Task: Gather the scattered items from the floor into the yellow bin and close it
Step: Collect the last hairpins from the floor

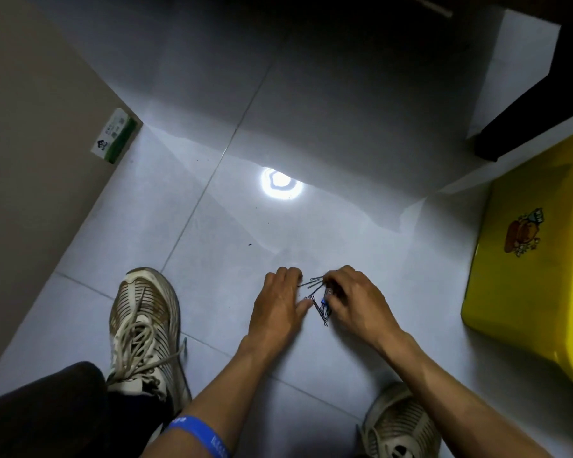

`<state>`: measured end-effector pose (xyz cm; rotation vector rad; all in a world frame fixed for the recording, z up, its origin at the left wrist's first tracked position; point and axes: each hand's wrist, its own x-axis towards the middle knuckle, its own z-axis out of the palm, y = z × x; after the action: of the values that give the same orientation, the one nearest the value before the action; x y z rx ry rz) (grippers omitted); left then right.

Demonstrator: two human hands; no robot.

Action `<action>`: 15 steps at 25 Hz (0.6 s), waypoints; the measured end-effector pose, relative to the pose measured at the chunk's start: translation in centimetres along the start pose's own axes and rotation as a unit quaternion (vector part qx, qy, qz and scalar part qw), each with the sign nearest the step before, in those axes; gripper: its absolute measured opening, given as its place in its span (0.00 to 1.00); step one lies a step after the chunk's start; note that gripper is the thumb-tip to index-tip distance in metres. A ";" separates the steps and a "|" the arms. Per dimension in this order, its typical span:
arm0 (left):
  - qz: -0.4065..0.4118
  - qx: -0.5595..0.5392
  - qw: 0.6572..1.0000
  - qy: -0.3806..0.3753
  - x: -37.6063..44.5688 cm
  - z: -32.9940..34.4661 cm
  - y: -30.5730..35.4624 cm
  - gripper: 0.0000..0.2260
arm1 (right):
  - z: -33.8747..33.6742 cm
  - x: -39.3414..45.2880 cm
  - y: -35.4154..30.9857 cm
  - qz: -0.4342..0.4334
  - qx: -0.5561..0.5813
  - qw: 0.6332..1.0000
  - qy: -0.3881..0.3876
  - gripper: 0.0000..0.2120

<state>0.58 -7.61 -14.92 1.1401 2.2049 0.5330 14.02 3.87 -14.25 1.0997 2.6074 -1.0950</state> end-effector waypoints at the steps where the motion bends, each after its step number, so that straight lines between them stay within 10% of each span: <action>1: -0.007 -0.009 1.000 0.007 0.2 0.0 0.1 0.16 | 0.1 -0.6 0.3 0.017 -0.010 1.000 0.011 0.15; 5: -0.075 -0.046 0.995 0.056 -0.8 -0.3 -0.2 0.17 | 1.1 -1.5 0.5 0.040 -0.106 0.993 -0.028 0.33; 10: -0.061 -0.040 0.997 0.032 -2.1 -0.5 -0.2 0.09 | 2.2 -0.3 -1.6 -0.011 -0.055 0.998 0.007 0.16; 15: -0.129 -0.004 0.989 0.074 -1.9 -1.3 -0.5 0.06 | 2.4 -1.8 -0.5 0.122 -0.024 0.990 0.067 0.17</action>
<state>0.30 -9.56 -13.68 0.8153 2.4290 0.5265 14.58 0.97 -15.07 1.4812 2.4912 -0.9298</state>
